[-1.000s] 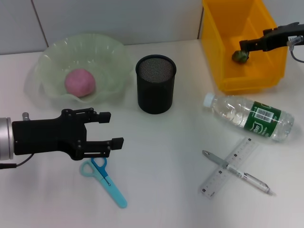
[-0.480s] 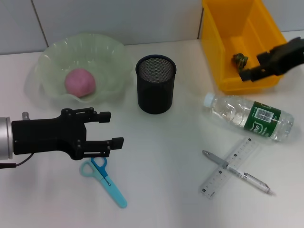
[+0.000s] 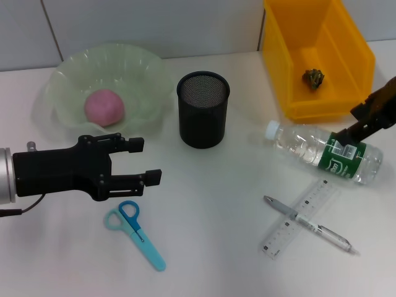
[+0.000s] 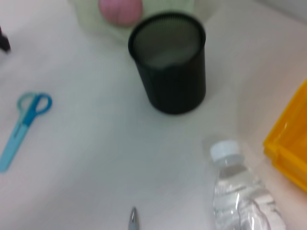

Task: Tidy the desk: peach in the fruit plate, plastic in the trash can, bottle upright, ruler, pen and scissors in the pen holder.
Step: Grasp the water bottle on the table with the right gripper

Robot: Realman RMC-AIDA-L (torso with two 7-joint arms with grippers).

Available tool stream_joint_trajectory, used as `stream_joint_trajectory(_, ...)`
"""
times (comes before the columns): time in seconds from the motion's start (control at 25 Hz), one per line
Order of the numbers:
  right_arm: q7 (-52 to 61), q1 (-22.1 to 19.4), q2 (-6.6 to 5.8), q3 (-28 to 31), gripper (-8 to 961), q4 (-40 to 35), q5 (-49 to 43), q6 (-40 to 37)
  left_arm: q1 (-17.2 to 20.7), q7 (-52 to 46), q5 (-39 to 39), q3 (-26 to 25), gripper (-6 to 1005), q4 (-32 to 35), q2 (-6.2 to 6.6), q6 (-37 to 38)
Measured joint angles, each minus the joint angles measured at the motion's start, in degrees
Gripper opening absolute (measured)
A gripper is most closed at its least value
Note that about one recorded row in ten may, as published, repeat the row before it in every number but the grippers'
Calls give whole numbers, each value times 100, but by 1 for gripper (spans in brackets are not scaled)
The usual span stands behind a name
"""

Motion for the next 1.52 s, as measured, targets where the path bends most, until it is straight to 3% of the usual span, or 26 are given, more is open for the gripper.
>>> stream_joint_trajectory(0.24, -152, 289, -99, -54, 817, 457, -448, 117, 19, -70, -106, -15, 797, -23, 0, -6)
stream_joint_trajectory(0.92, -221, 435, -27, -1016, 817, 1161, -1021, 954, 40, -74, -241, -15, 796, -135, 0, 5)
stream_joint_trajectory(1.52, -224, 686, 61, -1206, 816, 1916, -1317, 1670, 38, -74, -293, -15, 796, -134, 0, 73)
